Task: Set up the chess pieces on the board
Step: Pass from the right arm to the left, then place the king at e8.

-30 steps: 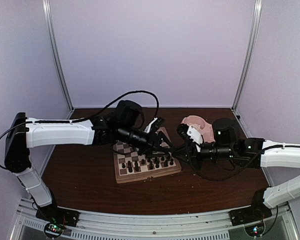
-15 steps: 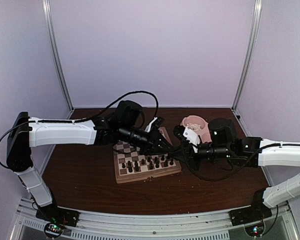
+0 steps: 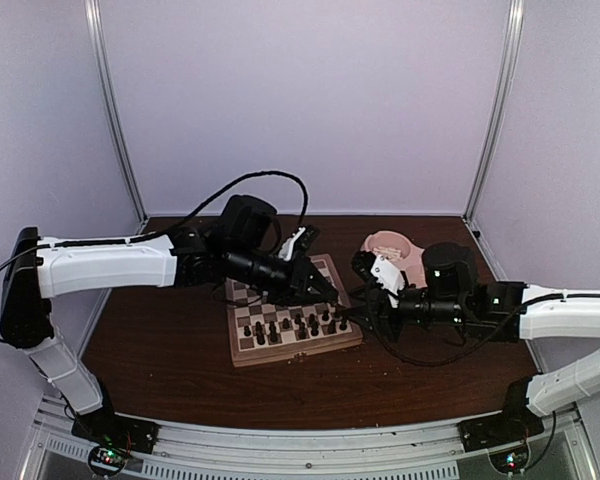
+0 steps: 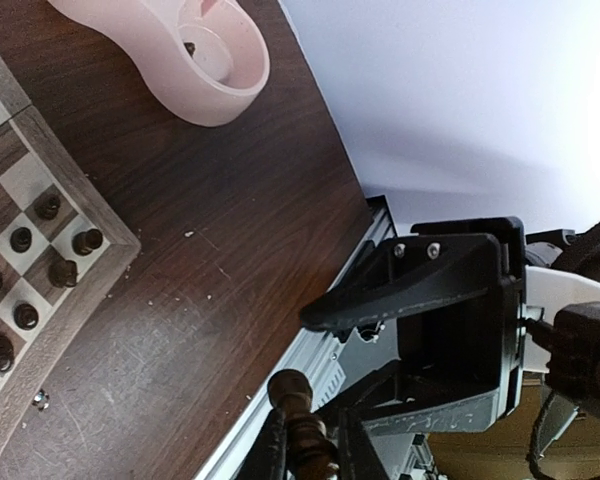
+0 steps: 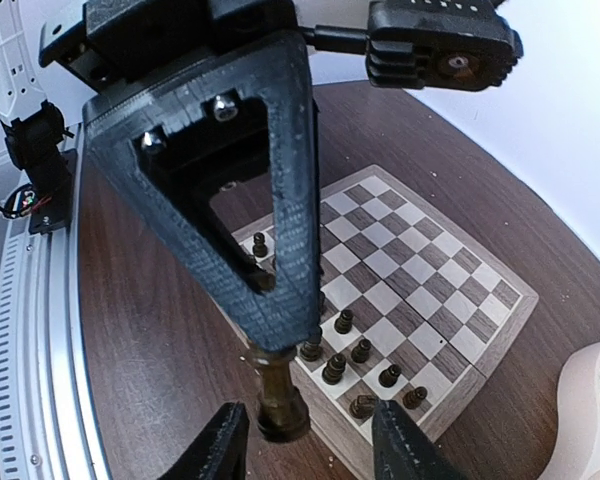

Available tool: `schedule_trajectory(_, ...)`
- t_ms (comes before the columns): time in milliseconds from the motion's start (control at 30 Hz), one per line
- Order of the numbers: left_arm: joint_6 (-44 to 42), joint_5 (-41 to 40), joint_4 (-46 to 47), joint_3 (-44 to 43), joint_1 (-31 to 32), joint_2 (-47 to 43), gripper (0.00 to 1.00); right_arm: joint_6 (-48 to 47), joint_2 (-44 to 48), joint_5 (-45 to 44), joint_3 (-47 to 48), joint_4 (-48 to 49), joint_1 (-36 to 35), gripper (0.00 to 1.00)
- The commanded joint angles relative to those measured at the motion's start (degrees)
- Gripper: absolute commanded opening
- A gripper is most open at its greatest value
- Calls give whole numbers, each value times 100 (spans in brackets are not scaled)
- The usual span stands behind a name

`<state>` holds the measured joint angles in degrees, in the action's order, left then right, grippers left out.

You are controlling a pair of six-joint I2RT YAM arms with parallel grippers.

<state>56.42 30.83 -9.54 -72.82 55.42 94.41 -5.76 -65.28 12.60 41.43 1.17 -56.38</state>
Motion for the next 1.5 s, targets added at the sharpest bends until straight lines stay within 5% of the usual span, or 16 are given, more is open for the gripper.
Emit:
schedule_trajectory(0,-432,-512,-501,49,-40,-237,0,-3,148,-294,-161,193,13,46)
schedule_trajectory(267,-1204,-1594,-1593,172,-40,-671,0,-33,626,-739,-565,225,13,52)
schedule_trajectory(533,-1998,-2352,-2294,435,-31,-877,0,138,1412,-2522,-937,-52,315,56)
schedule_trajectory(767,-2302,-2763,-2296,199,44,-391,0,511,1415,-2673,-1014,-135,1259,56)
schedule_trajectory(933,-2374,-2965,-2291,81,148,-188,0,786,1333,-2717,-1597,782,1787,56)
schedule_trajectory(1467,-2573,-2995,-2111,-46,305,278,0,703,1349,-2815,-2073,1453,1883,59)
